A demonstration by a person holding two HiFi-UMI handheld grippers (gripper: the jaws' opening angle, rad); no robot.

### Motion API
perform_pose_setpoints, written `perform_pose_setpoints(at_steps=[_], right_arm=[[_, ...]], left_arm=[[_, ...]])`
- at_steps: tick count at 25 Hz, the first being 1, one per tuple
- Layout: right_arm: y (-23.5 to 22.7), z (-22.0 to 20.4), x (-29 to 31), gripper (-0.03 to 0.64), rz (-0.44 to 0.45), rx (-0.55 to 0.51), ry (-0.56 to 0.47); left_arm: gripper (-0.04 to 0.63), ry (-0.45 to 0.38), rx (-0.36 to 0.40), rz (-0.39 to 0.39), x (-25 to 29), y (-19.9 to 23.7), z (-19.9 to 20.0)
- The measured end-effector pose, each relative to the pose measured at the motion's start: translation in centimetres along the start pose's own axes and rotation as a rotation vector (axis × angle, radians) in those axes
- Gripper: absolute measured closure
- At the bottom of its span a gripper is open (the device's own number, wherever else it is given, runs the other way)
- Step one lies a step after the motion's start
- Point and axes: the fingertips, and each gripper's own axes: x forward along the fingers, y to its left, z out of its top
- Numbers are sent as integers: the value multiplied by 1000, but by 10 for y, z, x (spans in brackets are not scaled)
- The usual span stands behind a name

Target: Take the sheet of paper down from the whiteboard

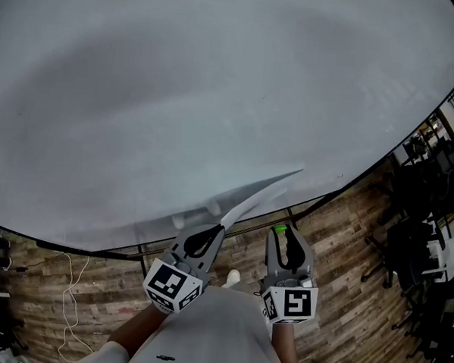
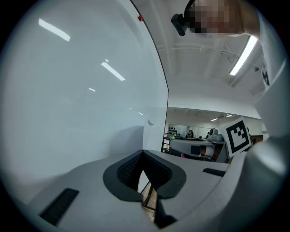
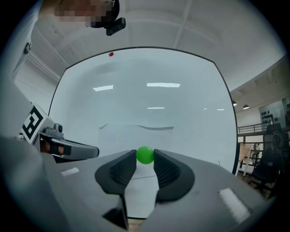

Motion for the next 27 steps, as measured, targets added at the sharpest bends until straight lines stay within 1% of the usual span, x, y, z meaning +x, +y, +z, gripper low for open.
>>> perform_pose_setpoints(at_steps=[6, 27], right_arm=[[-3, 3, -1, 486, -3, 0, 2], [-15, -2, -2, 486, -17, 4, 13]], left_arm=[[589, -1, 2, -4, 2, -2, 4], [589, 0, -19, 6, 12, -4, -1]])
